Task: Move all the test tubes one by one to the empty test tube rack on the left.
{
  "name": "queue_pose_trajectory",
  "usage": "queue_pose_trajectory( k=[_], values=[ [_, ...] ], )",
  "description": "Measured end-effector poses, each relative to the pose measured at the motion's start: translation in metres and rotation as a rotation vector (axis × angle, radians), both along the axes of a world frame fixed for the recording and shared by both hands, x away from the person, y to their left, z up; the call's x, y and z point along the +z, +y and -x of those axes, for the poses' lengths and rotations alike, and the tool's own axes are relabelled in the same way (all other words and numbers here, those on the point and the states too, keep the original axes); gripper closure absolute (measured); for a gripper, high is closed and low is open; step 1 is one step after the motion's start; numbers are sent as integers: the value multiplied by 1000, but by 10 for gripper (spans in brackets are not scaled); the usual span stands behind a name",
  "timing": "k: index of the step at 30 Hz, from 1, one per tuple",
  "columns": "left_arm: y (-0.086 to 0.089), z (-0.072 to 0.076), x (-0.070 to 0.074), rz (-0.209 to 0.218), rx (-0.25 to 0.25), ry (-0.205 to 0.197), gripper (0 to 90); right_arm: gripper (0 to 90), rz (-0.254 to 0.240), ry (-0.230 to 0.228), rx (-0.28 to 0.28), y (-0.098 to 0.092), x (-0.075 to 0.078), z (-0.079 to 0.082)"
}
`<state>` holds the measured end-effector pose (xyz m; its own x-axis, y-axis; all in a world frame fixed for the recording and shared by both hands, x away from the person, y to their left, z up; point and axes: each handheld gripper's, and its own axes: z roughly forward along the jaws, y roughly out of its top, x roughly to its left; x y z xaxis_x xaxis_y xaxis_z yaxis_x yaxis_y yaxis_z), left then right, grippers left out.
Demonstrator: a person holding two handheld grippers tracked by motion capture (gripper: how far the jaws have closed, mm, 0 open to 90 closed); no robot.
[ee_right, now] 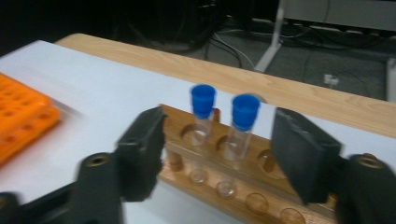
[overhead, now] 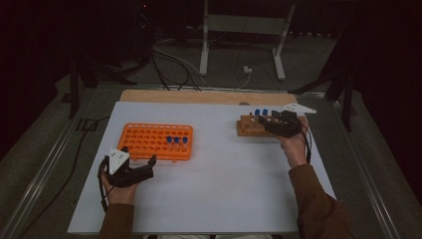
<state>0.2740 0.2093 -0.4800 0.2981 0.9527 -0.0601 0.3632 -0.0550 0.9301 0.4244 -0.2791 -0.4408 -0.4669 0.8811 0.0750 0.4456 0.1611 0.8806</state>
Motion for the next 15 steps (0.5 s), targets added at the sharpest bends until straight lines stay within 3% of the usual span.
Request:
queue_pose_trajectory(
  k=[7,15],
  values=[
    [-3,-1,-2,-8,-13,9,7,606,14,7,-27,1,-12,-12],
    [-4,-2,-3,-10,-20,16,7,646,-4,34,-66,-2,-24,-23]
  ],
)
